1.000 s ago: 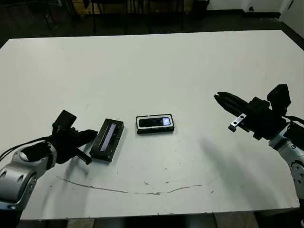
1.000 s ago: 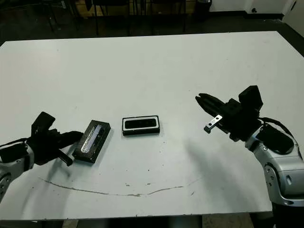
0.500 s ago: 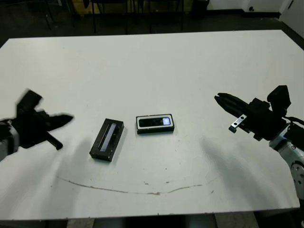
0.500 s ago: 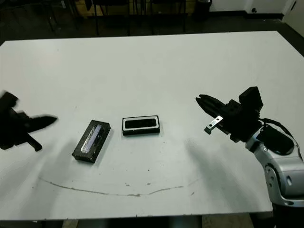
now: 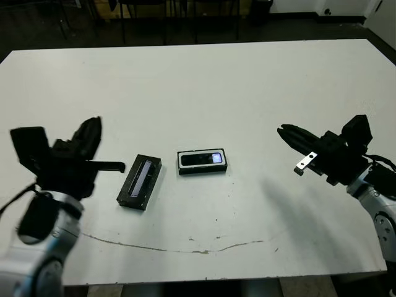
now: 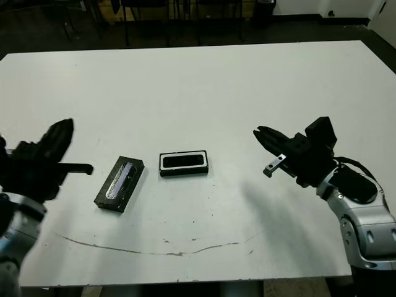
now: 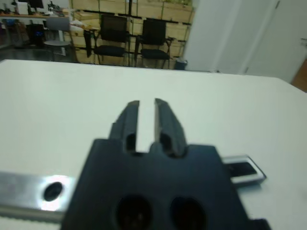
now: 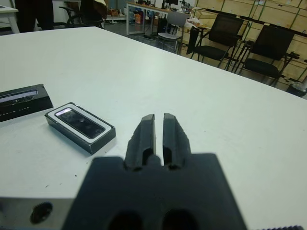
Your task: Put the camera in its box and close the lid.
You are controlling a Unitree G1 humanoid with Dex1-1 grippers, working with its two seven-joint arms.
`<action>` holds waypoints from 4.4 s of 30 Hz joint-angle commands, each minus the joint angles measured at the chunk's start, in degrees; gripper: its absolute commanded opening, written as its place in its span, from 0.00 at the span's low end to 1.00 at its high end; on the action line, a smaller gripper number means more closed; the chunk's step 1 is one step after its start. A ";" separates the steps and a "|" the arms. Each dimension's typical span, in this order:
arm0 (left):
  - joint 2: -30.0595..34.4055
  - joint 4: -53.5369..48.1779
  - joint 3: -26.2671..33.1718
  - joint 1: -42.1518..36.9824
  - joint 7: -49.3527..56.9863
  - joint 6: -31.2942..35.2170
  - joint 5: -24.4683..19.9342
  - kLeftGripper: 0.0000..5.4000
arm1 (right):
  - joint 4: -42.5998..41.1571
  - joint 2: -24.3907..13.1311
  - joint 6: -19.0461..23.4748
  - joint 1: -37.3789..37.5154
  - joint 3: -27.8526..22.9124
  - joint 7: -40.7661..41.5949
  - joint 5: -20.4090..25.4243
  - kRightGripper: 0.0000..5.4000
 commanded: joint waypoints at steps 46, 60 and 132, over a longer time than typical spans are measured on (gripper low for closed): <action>4.47 6.35 -13.35 5.74 -1.41 14.34 11.09 1.00 | 2.03 0.41 -1.08 1.57 2.04 1.01 -0.68 0.00; 7.92 12.40 -16.28 8.29 -6.85 9.78 13.66 1.00 | 0.86 0.11 -1.96 2.68 1.96 1.00 -0.82 0.00; 18.82 83.02 -15.64 -44.20 -76.33 -24.96 2.77 0.52 | 9.19 3.65 -2.02 -3.21 3.51 -3.53 -3.87 0.00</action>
